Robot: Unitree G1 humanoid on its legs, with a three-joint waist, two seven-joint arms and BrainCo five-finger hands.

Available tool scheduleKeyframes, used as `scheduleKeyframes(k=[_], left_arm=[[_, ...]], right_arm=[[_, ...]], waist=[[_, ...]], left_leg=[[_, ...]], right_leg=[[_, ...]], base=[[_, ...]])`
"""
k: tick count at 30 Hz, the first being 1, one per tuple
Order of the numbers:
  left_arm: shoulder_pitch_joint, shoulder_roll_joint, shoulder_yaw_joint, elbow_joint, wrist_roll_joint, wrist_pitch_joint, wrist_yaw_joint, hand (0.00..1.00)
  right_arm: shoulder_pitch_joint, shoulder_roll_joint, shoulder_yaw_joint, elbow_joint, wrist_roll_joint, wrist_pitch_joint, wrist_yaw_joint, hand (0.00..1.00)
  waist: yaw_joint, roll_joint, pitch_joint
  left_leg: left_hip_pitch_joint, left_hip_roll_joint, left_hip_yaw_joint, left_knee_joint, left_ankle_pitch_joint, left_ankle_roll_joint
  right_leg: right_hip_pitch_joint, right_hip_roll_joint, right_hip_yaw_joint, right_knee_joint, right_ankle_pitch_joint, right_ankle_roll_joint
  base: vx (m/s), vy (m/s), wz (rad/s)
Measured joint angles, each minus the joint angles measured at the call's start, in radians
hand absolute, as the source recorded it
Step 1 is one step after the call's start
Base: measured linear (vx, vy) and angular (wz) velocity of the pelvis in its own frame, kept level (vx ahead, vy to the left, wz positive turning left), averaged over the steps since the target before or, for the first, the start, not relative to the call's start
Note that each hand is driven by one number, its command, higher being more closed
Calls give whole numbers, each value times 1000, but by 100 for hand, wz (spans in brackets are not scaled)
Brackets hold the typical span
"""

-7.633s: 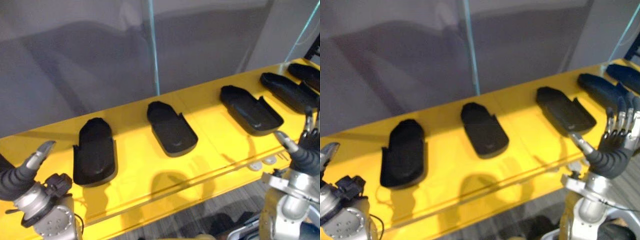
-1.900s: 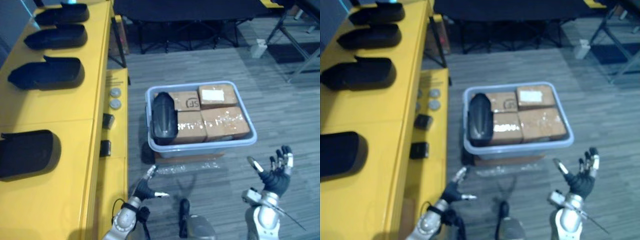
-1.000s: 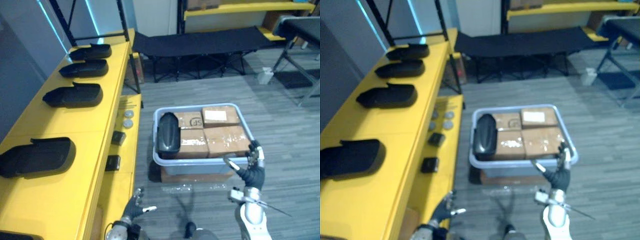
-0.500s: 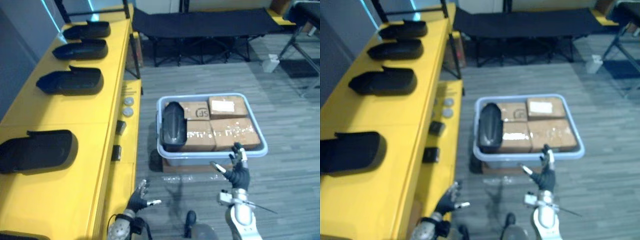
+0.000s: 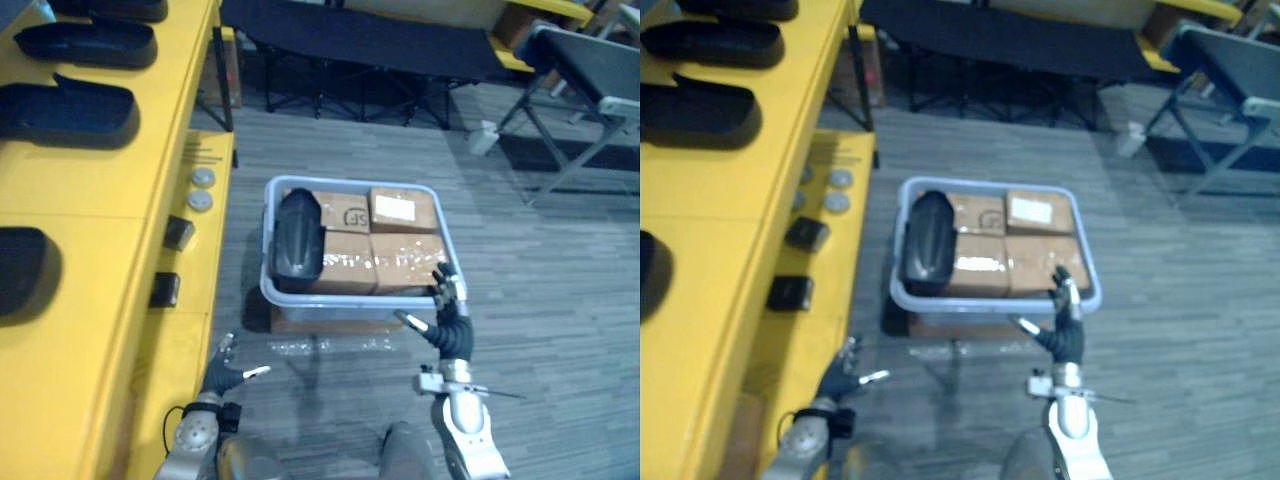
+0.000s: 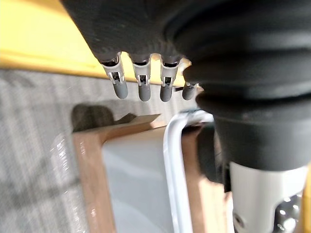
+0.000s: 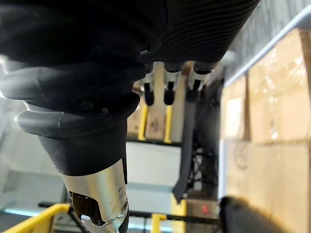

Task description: Walk over and take plastic housings, then place them on the shelf

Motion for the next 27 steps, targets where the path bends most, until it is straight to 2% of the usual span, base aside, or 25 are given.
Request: scheduleKeyframes(k=[1, 2, 3, 4, 5, 6, 7, 8, 9, 10, 13, 15, 18, 20, 23, 27], left_arm=[[2, -30, 2, 4, -32, 3, 16, 0], [4, -107, -2, 6, -47, 31, 18, 0], [15, -130, -10, 4, -51, 33, 15, 0], [51, -158, -24, 6, -80, 35, 9, 0], [64, -163, -33, 9, -84, 32, -5, 0], [94, -163, -44, 15, -84, 20, -39, 0], [115, -163, -52, 20, -84, 7, -59, 0], [134, -163, -65, 22, -90, -16, -75, 0], [156, -164, -75, 22, -115, -45, -99, 0], [163, -163, -80, 22, -117, -61, -112, 0], [150, -163, -80, 22, -151, -66, -134, 0], [117, -162, -85, 20, -158, -75, -151, 0], [87, -148, -120, 2, -159, -72, -172, 0], [85, -143, -135, -19, -161, -65, -172, 0], [84, -130, -140, -21, -162, -49, -143, 0], [79, -122, -125, -17, -156, -50, -96, 0]], right_arm=[[5, -21, -6, 1, 0, 10, 3, 0], [12, -74, -34, 1, 0, 27, -7, 0], [20, -90, -48, 1, 0, 38, -20, 0], [52, -112, -65, 2, 0, 52, -35, 0], [64, -116, -74, 1, 0, 55, -43, 0], [82, -116, -105, 1, 0, 56, -51, 0], [98, -111, -136, -1, 1, 55, -58, 0], [116, -109, -165, -2, 6, 54, -63, 0], [135, -108, -193, -7, 22, 52, -59, 0], [147, -107, -210, -18, 35, 51, -48, 0], [164, -99, -212, -52, 64, 48, -21, 0], [163, -84, -200, -70, 80, 47, -18, 0], [131, -62, -178, -66, 78, 55, -26, 0], [117, -36, -151, -59, 79, 55, -33, 0], [90, -12, -134, -27, 83, 62, -36, 0], [23, -6, -127, 43, 112, 98, -48, 0]], waist=[[-2, 11, 4], [-32, 78, 30], [-40, 82, 30], [-44, 89, 27], [-46, 96, 24], [-47, 101, 22], [-48, 101, 22], [-52, 106, 18], [-55, 110, 16], [-60, 115, 12], [-68, 125, 6], [-67, 127, 5], [-61, 126, 6], [-42, 114, 10], [-35, 103, 14], [-14, 88, 23]], left_leg=[[0, 18, -53, -11, 33, 8], [-27, 35, -148, -33, 129, 126], [-33, 26, -154, -48, 186, 180], [-33, 20, -139, -89, 316, 258], [-35, 21, -123, -96, 351, 267], [-34, -15, -79, -64, 323, 219], [-31, -60, -39, -33, 284, 184], [-32, -100, -4, -8, 244, 175], [-31, -150, 44, 7, 195, 177], [-34, -179, 78, -1, 157, 184], [-30, -227, 102, -74, 117, 187], [-27, -248, 101, -146, 119, 190], [0, -277, 110, -196, 123, 154], [-1, -300, 133, -206, 124, 154], [-37, -332, 135, -199, 119, 172], [-68, -353, 115, -136, 89, 198]], right_leg=[[7, 14, -17, 47, -102, 98], [-6, 34, -88, 178, -173, 39], [-10, 25, -109, 218, -199, 16], [-2, 18, -143, 250, -237, -16], [4, 13, -156, 251, -249, -31], [18, 6, -171, 243, -261, -53], [30, 0, -180, 222, -261, -58], [40, 1, -195, 191, -252, -70], [39, 14, -204, 150, -231, -84], [35, 34, -216, 107, -206, -91], [13, 74, -225, 28, -152, -101], [-18, 74, -229, 23, -133, -98], [-22, 59, -216, 12, -101, -77], [-14, 49, -194, -54, -51, -55], [-3, 30, -195, -150, 15, -28], [32, 14, -219, -195, 42, -10]], base=[[16, -707, 98], [-2, -663, 106], [-27, -777, 117], [-28, -497, 62], [-20, -547, 47], [-21, -454, 25], [-27, -405, 22], [-63, -342, 18], [-70, -271, 16], [-78, -271, 14], [-47, -122, 8], [-41, 20, 4], [-17, 124, -6], [-39, 186, -17], [-46, 177, 1], [-21, 114, 18]])
